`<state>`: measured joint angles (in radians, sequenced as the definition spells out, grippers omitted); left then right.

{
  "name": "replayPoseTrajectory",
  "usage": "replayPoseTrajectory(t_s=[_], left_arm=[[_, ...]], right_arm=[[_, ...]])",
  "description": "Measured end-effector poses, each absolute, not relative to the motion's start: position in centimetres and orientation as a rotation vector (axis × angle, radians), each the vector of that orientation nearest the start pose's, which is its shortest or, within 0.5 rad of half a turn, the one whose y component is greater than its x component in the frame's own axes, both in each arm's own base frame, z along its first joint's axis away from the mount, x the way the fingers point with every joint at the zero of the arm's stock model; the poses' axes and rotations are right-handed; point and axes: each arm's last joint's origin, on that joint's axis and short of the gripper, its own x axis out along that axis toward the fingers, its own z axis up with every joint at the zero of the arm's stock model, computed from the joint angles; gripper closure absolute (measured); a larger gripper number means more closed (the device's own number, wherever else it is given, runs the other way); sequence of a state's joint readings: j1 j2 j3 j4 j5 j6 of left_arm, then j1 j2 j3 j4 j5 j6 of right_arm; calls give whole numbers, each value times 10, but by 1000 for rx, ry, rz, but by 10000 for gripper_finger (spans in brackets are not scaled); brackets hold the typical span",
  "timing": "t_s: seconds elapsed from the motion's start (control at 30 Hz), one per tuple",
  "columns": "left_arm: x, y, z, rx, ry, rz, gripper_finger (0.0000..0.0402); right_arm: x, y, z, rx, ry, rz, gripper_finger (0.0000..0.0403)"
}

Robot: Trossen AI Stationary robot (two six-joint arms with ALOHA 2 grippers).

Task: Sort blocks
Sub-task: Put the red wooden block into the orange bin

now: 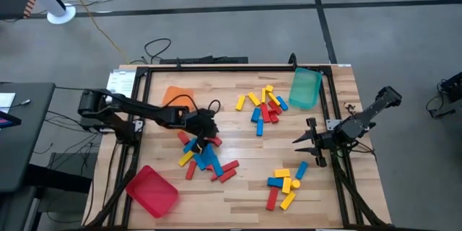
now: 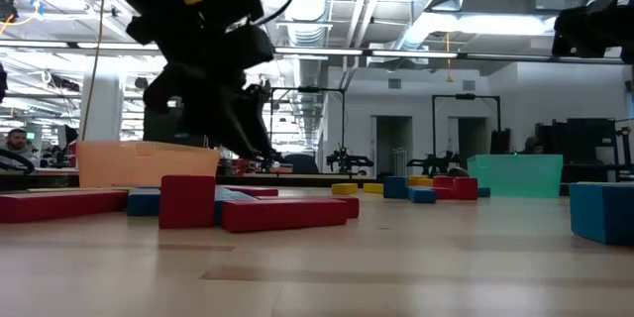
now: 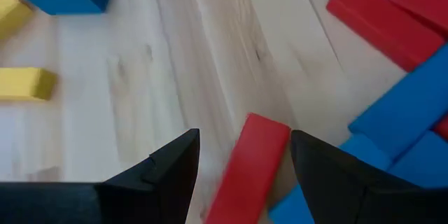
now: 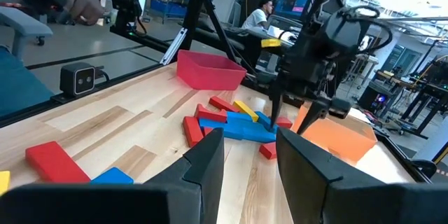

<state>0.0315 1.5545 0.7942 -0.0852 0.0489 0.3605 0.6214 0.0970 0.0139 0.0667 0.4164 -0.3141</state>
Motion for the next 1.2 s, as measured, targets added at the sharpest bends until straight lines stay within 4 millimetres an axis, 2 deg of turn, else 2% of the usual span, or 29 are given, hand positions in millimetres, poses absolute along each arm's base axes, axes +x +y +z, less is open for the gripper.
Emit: replayPoseTrajectory(t_s=[0.17,0.37,1.2], left_arm=[[309,5,149,314,904,-194,181],[321,2,150,345,895,-166,181],[312,1,145,356,1011,-225,181]], right_arm=[[89,49,167,-322,-17,206,255],[89,49,167,-323,-15,206,255],[89,49,167,-323,-15,206,255]])
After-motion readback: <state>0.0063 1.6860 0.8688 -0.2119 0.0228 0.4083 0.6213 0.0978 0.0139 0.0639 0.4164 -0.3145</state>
